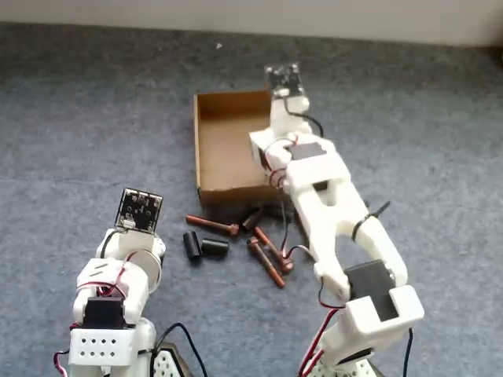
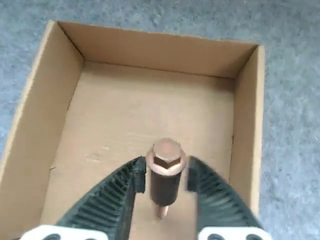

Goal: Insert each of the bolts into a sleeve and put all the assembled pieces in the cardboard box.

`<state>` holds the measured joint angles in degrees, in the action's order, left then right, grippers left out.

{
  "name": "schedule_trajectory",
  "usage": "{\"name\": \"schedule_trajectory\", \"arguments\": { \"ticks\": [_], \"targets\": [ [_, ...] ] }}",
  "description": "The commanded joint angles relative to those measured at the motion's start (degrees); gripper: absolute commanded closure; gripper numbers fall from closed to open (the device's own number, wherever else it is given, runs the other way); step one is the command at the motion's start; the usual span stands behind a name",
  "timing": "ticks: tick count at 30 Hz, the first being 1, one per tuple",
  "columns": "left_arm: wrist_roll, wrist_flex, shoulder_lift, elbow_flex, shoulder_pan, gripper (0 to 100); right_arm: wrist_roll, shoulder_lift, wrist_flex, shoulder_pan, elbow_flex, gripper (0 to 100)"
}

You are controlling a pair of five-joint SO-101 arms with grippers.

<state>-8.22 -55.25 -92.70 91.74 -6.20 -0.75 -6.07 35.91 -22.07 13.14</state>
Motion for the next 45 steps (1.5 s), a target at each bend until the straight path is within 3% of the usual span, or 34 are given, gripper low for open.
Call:
{"name": "schedule_trajectory", "arguments": {
  "ticks": [1, 6, 13, 22, 25, 30, 34, 45],
  "targets": [
    [-0.8, 1.3, -0.5, -0.1, -0.5, 99, -0.9, 1.4, 4.4, 0.3, -6.8, 79.0],
    [-0.8, 1.3, -0.5, -0.1, -0.5, 99, -0.9, 1.8, 5.7, 0.2, -7.6, 79.0],
    [-0.8, 1.3, -0.5, -0.4, -1.0, 99, -0.9, 8.5, 21.1, -3.7, -7.8, 79.0],
    [-0.7, 2.5, -0.5, -3.2, -13.6, 99, -0.7, 17.1, 37.4, -11.6, -7.5, 79.0],
    [-0.4, 2.5, -0.5, -3.6, -16.2, 99, 4.6, 17.0, 40.0, -16.1, -6.6, 79.0],
    [-0.4, 2.5, -0.5, -3.6, -16.6, 99, 16.4, 14.8, 41.0, -24.4, -3.1, 79.0],
    [-0.4, 2.5, -0.5, -3.6, -16.6, 99, 19.3, 7.3, 40.9, -28.4, -2.3, 79.0],
    [-0.6, 2.5, -0.5, -3.5, -16.5, 99, 24.3, -7.3, 39.4, -30.3, -9.2, 79.0]
  ]
}}
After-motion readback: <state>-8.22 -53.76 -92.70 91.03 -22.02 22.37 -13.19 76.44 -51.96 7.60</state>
